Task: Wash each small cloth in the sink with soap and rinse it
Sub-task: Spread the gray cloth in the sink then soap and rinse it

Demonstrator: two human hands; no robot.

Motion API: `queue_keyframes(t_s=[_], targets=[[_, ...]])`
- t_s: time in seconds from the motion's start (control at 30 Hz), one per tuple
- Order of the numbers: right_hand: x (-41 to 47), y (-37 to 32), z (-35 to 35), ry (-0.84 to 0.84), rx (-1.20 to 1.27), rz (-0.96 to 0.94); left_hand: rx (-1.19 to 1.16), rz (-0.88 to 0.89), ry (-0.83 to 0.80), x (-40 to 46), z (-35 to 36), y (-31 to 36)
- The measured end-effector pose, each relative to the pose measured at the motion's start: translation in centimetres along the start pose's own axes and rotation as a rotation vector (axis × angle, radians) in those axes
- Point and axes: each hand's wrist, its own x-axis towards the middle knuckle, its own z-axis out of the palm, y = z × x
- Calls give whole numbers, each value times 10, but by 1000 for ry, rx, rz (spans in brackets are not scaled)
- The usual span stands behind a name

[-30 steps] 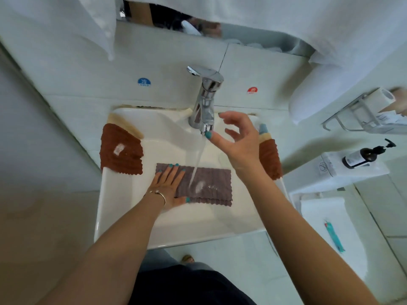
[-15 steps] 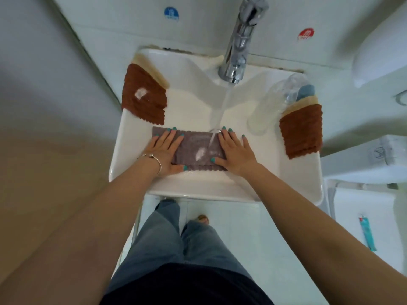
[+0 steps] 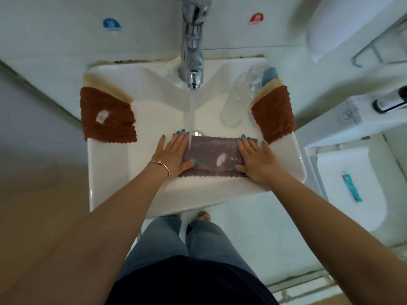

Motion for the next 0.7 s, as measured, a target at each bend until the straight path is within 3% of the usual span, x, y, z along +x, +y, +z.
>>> queue_keyframes(t_s=[0.3,0.53,0.7], targets=[[-17,9,2,-11,-166,74,57,81,1,-16,13,8],[-17,-3,3,18,20,5,177,48,-29,-26,12,-26],[-10,-26,3,47,153,58,-71,56,9,-19,0,-23]])
